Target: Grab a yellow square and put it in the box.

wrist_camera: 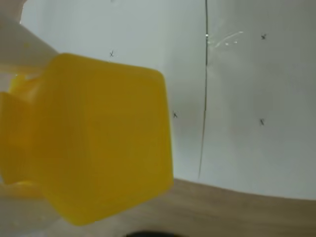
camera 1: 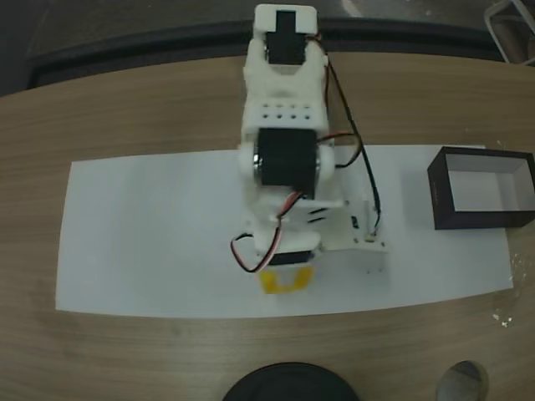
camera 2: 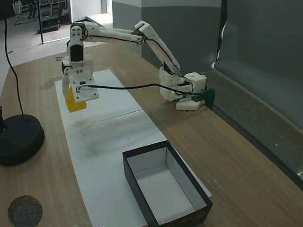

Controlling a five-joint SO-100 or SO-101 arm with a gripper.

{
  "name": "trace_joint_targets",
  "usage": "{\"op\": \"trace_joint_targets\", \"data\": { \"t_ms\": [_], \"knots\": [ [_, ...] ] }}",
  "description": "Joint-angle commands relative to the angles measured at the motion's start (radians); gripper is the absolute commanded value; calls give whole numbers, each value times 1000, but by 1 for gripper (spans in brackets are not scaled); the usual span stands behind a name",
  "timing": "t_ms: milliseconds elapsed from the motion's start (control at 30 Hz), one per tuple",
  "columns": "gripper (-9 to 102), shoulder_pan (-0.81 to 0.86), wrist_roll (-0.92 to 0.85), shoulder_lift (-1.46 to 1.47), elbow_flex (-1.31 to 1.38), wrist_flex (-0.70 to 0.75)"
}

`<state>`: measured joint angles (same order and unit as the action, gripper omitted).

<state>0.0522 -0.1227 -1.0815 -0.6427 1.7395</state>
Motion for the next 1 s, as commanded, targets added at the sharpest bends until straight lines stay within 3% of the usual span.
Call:
{"op": "trace_joint_targets", "data": {
  "t_ms": [0,233,367,733,967],
  "knots": [
    [6,-161,6,-354,-26,-5],
    [6,-709,-67,-687,-419,-15],
    [6,-900,-71,-744,-526,-57],
    [6,-934,-54,-669,-523,-387],
    [6,-962,-15,-537,-522,-486]
  ]
}}
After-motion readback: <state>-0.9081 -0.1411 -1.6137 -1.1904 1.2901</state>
